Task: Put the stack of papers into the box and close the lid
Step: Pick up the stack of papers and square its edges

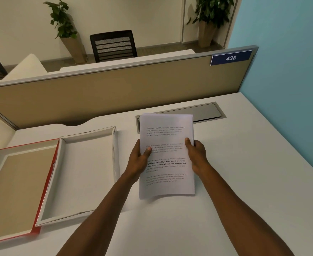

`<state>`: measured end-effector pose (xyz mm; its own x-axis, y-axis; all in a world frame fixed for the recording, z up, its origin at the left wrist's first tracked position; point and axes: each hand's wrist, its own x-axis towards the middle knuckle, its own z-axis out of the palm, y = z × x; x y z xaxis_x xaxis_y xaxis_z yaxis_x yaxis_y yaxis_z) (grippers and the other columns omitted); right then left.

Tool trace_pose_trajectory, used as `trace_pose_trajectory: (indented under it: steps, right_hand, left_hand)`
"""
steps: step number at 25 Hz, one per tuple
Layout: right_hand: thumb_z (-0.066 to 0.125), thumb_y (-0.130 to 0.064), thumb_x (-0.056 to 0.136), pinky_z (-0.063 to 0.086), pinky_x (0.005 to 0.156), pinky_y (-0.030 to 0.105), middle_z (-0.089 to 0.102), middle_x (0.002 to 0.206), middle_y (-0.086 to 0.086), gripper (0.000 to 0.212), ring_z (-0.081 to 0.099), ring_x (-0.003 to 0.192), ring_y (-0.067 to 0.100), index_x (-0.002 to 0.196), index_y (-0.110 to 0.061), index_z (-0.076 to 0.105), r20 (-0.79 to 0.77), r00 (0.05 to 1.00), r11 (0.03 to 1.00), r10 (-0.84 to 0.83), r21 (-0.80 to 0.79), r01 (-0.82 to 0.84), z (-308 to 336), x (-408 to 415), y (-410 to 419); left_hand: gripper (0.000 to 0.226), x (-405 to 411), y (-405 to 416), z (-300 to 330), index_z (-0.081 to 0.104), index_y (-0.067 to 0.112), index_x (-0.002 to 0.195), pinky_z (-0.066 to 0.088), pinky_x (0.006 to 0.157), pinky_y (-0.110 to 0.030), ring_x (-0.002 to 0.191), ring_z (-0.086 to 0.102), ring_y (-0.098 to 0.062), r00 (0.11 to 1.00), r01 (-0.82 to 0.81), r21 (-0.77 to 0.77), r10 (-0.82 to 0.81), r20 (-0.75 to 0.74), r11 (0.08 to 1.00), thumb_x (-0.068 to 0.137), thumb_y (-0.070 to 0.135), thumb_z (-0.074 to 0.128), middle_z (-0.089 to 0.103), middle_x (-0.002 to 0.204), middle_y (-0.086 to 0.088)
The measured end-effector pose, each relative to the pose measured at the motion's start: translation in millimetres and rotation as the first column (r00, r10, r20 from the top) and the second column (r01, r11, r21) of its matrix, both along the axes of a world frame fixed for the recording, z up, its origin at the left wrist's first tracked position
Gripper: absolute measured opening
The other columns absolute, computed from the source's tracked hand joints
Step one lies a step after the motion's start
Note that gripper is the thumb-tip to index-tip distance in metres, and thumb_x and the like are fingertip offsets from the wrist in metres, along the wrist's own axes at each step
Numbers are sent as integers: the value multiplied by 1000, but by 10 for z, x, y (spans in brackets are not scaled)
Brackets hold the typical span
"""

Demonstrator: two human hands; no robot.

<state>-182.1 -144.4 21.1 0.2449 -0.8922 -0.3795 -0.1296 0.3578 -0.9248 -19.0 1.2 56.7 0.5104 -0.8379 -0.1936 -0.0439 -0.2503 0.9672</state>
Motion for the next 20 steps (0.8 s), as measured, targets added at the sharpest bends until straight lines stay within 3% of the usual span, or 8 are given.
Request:
trace_pose_trajectory:
  steps: [4, 8, 11, 14, 16, 20]
  right_hand:
    - [49, -49, 98, 57, 56, 22, 66, 93, -1, 31, 70, 79, 17, 107, -19, 50, 6, 998, 947, -67, -315, 66, 205, -40, 216]
    - [45, -53, 95, 57, 58, 17, 64, 97, -11, 34, 69, 82, 5, 110, -22, 46, 40, 999, 865, -9, -501, 28, 280, -156, 426]
    - [53, -54, 91, 61, 64, 23, 65, 102, -9, 33, 69, 89, 6, 112, -29, 47, 70, 997, 851, 41, -526, 2, 245, -232, 510]
    - [63, -55, 84, 61, 69, 23, 65, 108, -8, 48, 68, 94, 8, 119, -28, 45, 105, 994, 835, 37, -549, 27, 292, -288, 492]
    - [67, -46, 84, 61, 72, 23, 64, 113, -4, 55, 67, 98, 12, 128, -26, 43, 106, 992, 833, 72, -553, -1, 264, -307, 512]
    - [66, -37, 83, 62, 70, 23, 63, 108, -9, 43, 67, 97, 10, 121, -31, 47, 100, 991, 852, 84, -523, -20, 262, -269, 607]
  left_hand:
    - [51, -23, 52, 133, 44, 32, 142, 61, 89, -56, 111, 69, -29, 999, 7, -88, -3, 54, 996, 93, 41, 55, 66, 127, -3]
    - [49, -97, 198, 93, 48, 36, 139, 59, 92, -57, 116, 67, -28, 999, -16, -143, 22, 43, 990, 91, 36, 60, 67, 125, 4]
    - [52, -161, 287, 85, 54, 41, 131, 59, 93, -57, 113, 68, -23, 994, -93, -159, 101, 40, 983, 82, 41, 71, 69, 121, 13]
    - [60, -133, 255, 89, 55, 34, 135, 61, 90, -52, 113, 68, -25, 984, -157, -224, 172, 49, 962, 79, 38, 76, 70, 122, 8]
    - [60, -186, 242, 112, 54, 36, 135, 62, 90, -49, 113, 68, -25, 981, -170, -227, 187, 58, 959, 79, 37, 76, 70, 122, 8]
    - [45, -286, 215, 105, 60, 32, 128, 62, 87, -54, 107, 71, -24, 973, -201, -209, 221, 73, 957, 84, 33, 71, 72, 115, 7]
